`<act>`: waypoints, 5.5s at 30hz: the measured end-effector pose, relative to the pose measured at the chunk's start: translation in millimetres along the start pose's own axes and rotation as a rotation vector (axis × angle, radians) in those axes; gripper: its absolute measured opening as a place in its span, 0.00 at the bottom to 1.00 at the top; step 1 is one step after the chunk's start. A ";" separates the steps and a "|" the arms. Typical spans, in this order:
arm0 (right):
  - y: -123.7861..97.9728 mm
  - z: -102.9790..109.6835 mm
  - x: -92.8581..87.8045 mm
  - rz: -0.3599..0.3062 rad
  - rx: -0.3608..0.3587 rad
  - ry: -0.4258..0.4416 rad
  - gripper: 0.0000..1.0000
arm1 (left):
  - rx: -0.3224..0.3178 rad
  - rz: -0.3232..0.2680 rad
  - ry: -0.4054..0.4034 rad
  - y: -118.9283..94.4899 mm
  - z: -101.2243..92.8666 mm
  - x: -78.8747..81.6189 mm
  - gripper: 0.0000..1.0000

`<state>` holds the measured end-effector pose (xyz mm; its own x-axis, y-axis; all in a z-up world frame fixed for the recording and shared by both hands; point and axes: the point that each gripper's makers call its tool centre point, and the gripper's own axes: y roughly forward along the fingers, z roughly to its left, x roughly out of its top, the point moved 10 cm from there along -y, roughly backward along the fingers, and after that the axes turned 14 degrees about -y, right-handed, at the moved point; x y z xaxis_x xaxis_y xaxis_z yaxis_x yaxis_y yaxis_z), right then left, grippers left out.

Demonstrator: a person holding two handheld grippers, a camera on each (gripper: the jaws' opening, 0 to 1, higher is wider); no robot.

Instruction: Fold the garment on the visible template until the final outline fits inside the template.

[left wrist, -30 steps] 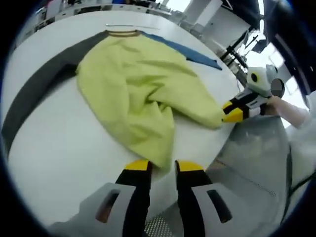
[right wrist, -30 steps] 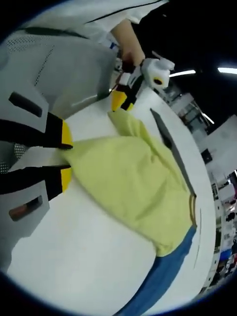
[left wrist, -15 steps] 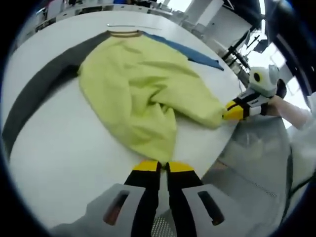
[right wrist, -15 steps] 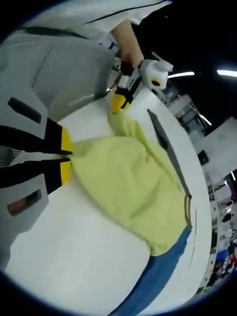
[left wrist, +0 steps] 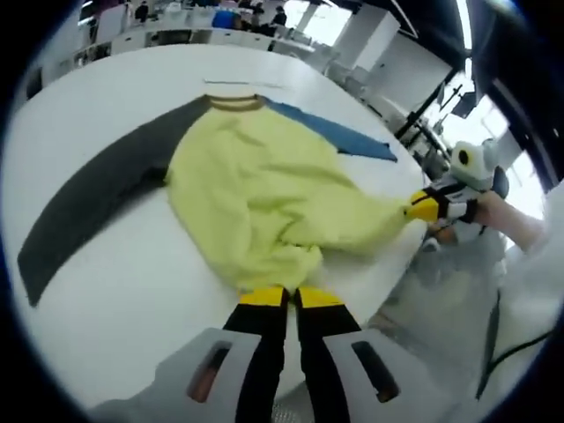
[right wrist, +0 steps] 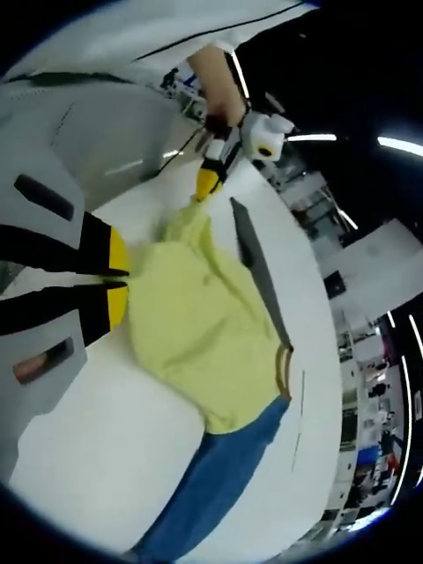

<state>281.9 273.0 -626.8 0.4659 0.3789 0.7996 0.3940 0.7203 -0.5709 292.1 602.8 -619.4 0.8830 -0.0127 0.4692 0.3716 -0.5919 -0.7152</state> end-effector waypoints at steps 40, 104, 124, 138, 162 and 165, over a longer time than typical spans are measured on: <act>57.1 -141.4 48.3 0.102 -0.104 0.056 0.04 | 0.120 -0.075 -0.036 45.2 73.4 110.3 0.00; 77.8 -164.2 30.7 0.152 -0.201 -0.020 0.14 | 0.138 0.008 -0.041 76.6 93.3 113.4 0.11; 60.8 -144.5 38.4 0.111 -0.169 -0.003 0.29 | 0.144 -0.039 -0.011 52.9 77.4 113.9 0.23; 38.0 -121.5 44.5 0.069 -0.160 -0.009 0.48 | 0.118 -0.058 0.012 34.3 61.6 102.8 0.31; 2.8 -88.8 41.4 0.036 -0.163 -0.038 0.71 | 0.080 -0.078 0.070 2.6 38.8 75.4 0.48; -1.4 -84.6 41.3 0.032 -0.163 -0.040 0.74 | 0.078 -0.080 0.071 -0.5 37.0 71.5 0.49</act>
<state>367.6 238.4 -608.7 0.4497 0.4250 0.7856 0.5043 0.6051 -0.6161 365.7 631.9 -604.6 0.8280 -0.0269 0.5601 0.4635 -0.5292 -0.7107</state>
